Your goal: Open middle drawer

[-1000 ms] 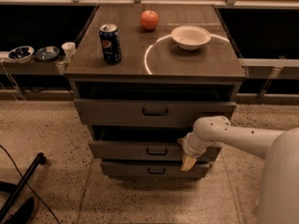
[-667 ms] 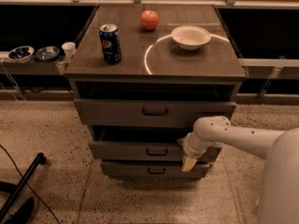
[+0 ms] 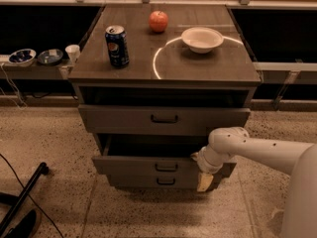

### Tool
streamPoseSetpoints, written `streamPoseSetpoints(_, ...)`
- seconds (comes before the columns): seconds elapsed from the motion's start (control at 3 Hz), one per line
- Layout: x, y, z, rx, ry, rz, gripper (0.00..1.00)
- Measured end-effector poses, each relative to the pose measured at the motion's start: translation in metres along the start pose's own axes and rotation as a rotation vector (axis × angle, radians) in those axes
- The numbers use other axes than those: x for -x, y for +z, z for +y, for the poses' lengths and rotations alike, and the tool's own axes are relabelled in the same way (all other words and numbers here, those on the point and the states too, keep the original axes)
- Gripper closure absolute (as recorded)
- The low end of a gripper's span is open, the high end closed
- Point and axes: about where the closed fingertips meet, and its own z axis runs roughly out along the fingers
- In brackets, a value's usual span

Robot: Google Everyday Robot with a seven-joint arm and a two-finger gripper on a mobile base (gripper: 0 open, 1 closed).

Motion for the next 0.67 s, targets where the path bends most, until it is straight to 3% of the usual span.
streamPoseSetpoints(0.67,0.020,0.001,0.036,0.063,-0.055,-0.005,0.16)
